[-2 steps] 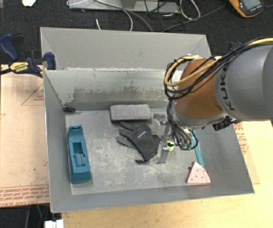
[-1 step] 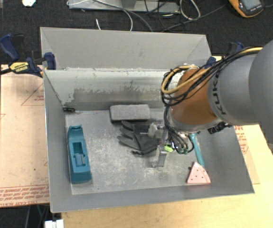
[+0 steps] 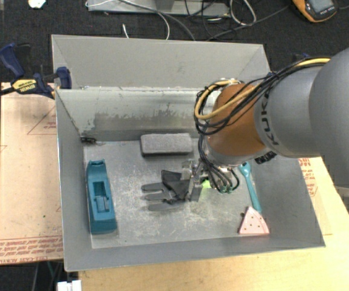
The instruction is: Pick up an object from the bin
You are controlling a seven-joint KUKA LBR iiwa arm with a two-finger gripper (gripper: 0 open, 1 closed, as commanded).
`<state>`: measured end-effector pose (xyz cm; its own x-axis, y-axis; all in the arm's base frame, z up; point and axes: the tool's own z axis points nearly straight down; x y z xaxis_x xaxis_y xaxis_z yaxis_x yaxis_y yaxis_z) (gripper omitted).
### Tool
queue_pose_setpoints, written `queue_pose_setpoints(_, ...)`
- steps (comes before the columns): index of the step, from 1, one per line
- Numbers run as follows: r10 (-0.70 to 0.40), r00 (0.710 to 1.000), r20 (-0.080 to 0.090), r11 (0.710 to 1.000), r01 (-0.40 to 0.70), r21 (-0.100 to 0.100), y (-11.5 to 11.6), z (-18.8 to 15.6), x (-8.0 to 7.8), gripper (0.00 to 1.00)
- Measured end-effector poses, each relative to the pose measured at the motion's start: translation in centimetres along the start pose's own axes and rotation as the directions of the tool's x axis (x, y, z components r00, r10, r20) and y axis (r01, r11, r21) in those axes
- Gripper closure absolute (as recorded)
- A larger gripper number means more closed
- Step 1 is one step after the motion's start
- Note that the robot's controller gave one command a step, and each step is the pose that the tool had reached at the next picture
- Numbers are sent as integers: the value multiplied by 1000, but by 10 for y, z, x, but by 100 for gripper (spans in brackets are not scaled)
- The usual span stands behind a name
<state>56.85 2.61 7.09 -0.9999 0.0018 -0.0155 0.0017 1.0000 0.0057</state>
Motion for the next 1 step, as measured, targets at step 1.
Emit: queue_pose_setpoints(1,0,1000,0,1000,0,0,0,0,0,100)
